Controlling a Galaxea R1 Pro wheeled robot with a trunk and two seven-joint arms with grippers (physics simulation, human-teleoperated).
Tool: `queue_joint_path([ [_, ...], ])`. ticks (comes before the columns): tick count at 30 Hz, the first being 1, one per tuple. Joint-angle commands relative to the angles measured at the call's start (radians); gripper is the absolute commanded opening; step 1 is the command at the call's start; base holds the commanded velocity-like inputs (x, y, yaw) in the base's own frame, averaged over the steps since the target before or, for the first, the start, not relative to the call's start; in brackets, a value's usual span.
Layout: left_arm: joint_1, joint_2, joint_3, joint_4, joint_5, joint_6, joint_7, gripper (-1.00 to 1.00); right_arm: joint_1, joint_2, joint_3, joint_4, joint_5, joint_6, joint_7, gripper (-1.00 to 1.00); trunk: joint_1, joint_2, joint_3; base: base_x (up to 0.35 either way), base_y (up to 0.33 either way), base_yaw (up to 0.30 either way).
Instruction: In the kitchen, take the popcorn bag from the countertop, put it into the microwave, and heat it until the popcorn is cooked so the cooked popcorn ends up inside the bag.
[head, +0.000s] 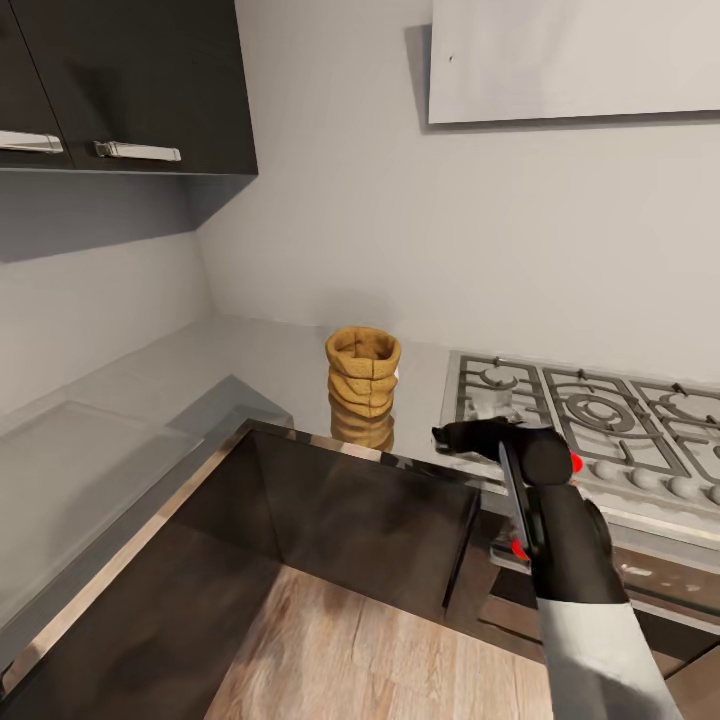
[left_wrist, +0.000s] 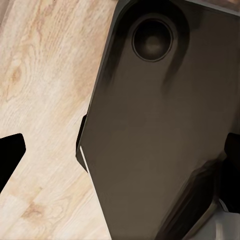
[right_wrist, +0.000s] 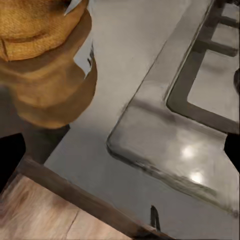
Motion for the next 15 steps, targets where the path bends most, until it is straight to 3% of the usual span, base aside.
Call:
queue_joint_path([
  [1,0.0,0.0,0.0,-0.002,0.006,-0.001,0.003,1.0,-0.026,0.0,-0.002,0.007,0.011,0.003,0.008,1.0,0.0,-0.001,-0.001,0.0,0.0,0.0],
  [5,0.0,0.0,0.0,-0.002,0.006,-0.001,0.003,1.0,-0.126,-0.003,-0.009,0.086,0.013,0.003,0.003,1.0,0.0,-0.001,-0.001,0.0,0.0,0.0],
  [8,0.0,0.0,0.001,-0.002,0.006,-0.001,0.003,1.0,-0.221,-0.008,-0.013,0.197,0.015,0.003,-0.005,1.0,0.0,-0.001,-0.001,0.0,0.0,0.0],
  [9,0.0,0.0,0.002,-0.002,0.007,-0.001,0.003,1.0,-0.295,-0.011,-0.015,0.287,0.017,0.003,-0.022,1.0,0.0,-0.001,-0.001,0.0,0.0,0.0],
  [10,0.0,0.0,0.002,-0.002,0.007,-0.001,0.003,1.0,-0.321,-0.013,-0.018,0.322,0.017,0.003,-0.029,1.0,0.0,-0.001,-0.001,0.0,0.0,0.0],
  [11,0.0,0.0,0.002,-0.002,0.007,-0.001,0.003,1.0,-0.364,-0.025,-0.027,0.381,0.017,0.003,-0.042,1.0,0.0,-0.001,-0.001,0.0,0.0,0.0],
  [12,0.0,0.0,0.003,-0.002,0.008,-0.001,0.003,1.0,-0.45,-0.047,-0.048,0.49,0.018,0.003,-0.082,1.0,0.0,-0.001,-0.001,0.0,0.0,0.0],
  [15,0.0,0.0,0.003,-0.002,0.009,-0.001,0.003,1.0,-0.537,-0.055,-0.058,0.542,0.018,0.003,-0.155,1.0,0.0,-0.001,-0.001,0.0,0.0,0.0],
])
